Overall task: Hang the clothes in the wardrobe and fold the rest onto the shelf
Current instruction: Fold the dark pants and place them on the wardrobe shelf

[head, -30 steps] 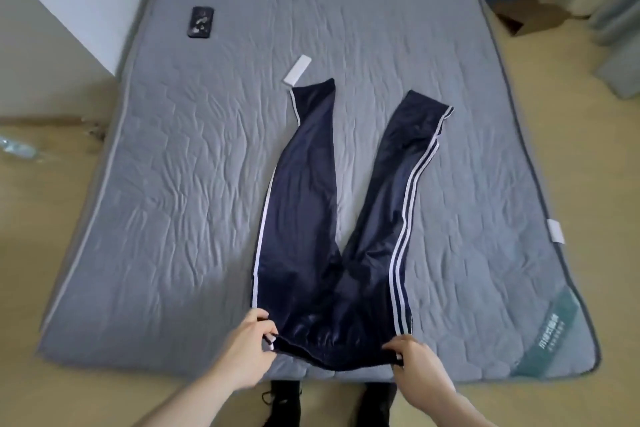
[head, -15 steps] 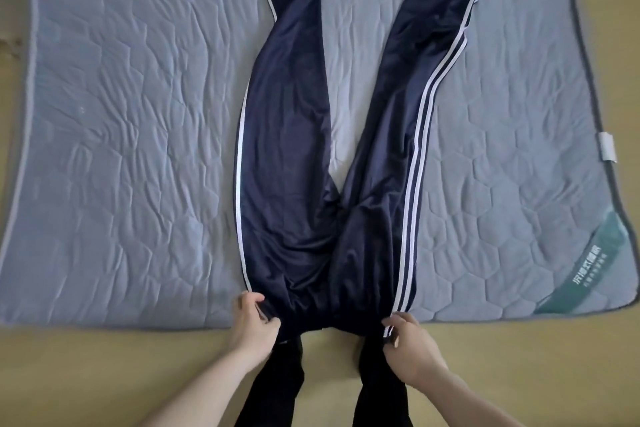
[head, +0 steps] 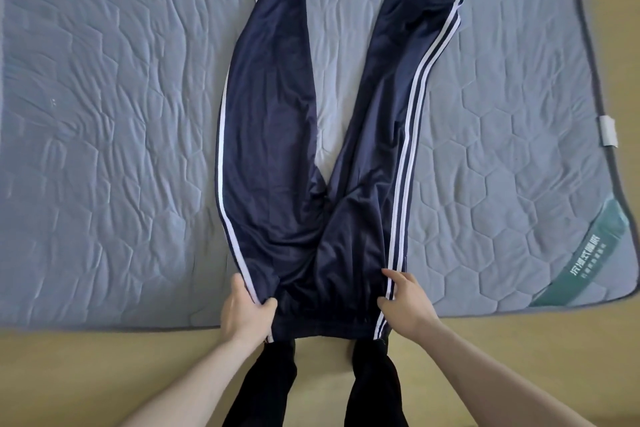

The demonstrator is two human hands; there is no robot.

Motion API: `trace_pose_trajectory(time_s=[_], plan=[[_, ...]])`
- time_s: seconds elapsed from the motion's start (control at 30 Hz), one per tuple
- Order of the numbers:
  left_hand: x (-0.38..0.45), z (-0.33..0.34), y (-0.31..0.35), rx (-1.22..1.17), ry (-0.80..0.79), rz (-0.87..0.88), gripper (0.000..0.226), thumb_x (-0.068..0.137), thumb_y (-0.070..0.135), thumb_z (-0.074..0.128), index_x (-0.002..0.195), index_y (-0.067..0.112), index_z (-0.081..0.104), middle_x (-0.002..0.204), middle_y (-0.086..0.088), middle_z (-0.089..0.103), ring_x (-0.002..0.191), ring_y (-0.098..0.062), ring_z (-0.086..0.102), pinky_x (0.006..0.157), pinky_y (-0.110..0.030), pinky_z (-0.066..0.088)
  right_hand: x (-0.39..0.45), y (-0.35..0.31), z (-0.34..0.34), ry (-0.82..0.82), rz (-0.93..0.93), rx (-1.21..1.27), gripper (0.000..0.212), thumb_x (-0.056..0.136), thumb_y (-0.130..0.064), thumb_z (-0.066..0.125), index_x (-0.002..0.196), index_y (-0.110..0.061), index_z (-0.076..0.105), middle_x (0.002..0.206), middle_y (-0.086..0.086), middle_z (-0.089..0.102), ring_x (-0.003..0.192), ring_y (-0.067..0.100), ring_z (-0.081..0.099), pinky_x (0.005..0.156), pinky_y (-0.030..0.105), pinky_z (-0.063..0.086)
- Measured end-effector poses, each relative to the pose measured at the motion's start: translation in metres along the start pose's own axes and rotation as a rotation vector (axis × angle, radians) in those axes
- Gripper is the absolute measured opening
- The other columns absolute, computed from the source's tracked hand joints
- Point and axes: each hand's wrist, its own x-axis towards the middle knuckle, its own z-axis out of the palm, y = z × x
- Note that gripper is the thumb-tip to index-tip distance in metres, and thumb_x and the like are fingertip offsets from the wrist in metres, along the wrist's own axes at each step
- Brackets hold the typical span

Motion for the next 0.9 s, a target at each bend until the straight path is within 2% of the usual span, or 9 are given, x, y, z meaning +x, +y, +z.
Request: trace_pose_trajectory(time_s=[0.1,0.17,0.23,0.3,0.4,0.53,0.7,0.8,0.9], plan=[[-0.030,0.002,0.023,-0.055,-0.016,0.217,0.074,0.083,0.016,0.069,0.142,0.035,0.028,0.084,0.012,0.065,0.069,-0.009,0.064,0.058,-0.022,0.049,-0.004,0.004,-0.009,0.016,0.004,0.049,0.064,0.093,-0.018,0.057,0.155,-0.025,0.039,0.147,-0.003,0.041,0.086,0.001,0.059,0.077,0.022,0.048],[-0.052,0.007,0.039,-0.033,-0.038,0.369,0.091,0.081,0.017,0.070,0.150,0.046,0.018,0.088,0.017,0.062,0.071,-0.004,0.061,0.054,-0.013,0.044,-0.006,0.006,-0.018,0.042,0.009,0.096,0.062,0.094,-0.017,0.056,0.154,-0.025,0.041,0.143,-0.002,0.043,0.081,0.002,0.059,0.073,0.022,0.049],[-0.072,0.019,0.056,0.042,-0.075,0.503,0.099,0.081,0.021,0.069,0.155,0.050,0.011,0.110,0.014,0.063,0.075,-0.005,0.059,0.059,-0.011,0.044,-0.005,0.009,-0.031,0.081,0.026,0.132,0.060,0.094,-0.017,0.057,0.152,-0.025,0.044,0.145,0.000,0.045,0.075,0.002,0.056,0.069,0.020,0.047],[-0.089,0.036,0.072,0.141,-0.117,0.657,0.101,0.083,0.027,0.065,0.157,0.049,0.001,0.138,0.019,0.052,0.093,-0.006,0.062,0.073,-0.017,0.050,-0.004,0.014,-0.045,0.109,0.050,0.196,0.056,0.095,-0.017,0.057,0.149,-0.026,0.047,0.147,0.001,0.046,0.067,0.003,0.055,0.060,0.019,0.046],[-0.102,0.069,0.093,0.284,-0.218,0.775,0.101,0.085,0.027,0.063,0.155,0.048,-0.007,0.142,0.014,0.046,0.103,-0.019,0.066,0.078,-0.035,0.055,-0.001,0.024,-0.062,0.140,0.094,0.289,0.054,0.096,-0.011,0.053,0.148,-0.026,0.048,0.146,-0.001,0.051,0.050,0.010,0.056,0.047,0.022,0.045],[-0.103,0.108,0.112,0.608,-0.357,0.726,0.089,0.090,0.036,0.060,0.158,0.033,0.003,0.134,-0.002,0.051,0.106,-0.032,0.065,0.081,-0.041,0.050,0.006,0.033,-0.079,0.169,0.127,0.301,0.053,0.094,-0.007,0.050,0.143,-0.025,0.054,0.140,-0.005,0.058,0.051,0.004,0.054,0.046,0.018,0.043],[-0.074,0.106,0.116,0.658,-0.595,0.673,0.053,0.090,0.042,0.056,0.140,0.029,0.048,0.128,0.002,0.056,0.118,-0.027,0.060,0.096,-0.039,0.049,0.016,0.027,-0.086,0.150,0.099,0.271,0.045,0.096,-0.014,0.053,0.139,-0.027,0.056,0.130,-0.010,0.059,0.058,0.006,0.060,0.051,0.017,0.043],[-0.039,0.080,0.126,0.462,-0.406,0.689,0.037,0.086,0.036,0.056,0.124,0.035,0.059,0.116,0.016,0.056,0.104,-0.011,0.062,0.089,-0.029,0.051,0.030,0.007,-0.087,0.146,0.029,0.297,0.041,0.097,-0.021,0.058,0.138,-0.026,0.057,0.125,-0.012,0.059,0.068,0.003,0.062,0.052,0.010,0.045],[0.013,0.041,0.144,0.305,-0.193,0.641,0.028,0.085,0.026,0.063,0.112,0.034,0.063,0.109,0.019,0.051,0.086,-0.005,0.061,0.082,-0.031,0.053,0.049,-0.027,-0.090,0.162,-0.043,0.354,0.042,0.096,-0.027,0.062,0.138,-0.028,0.056,0.123,-0.014,0.060,0.070,0.000,0.062,0.052,0.012,0.046]])
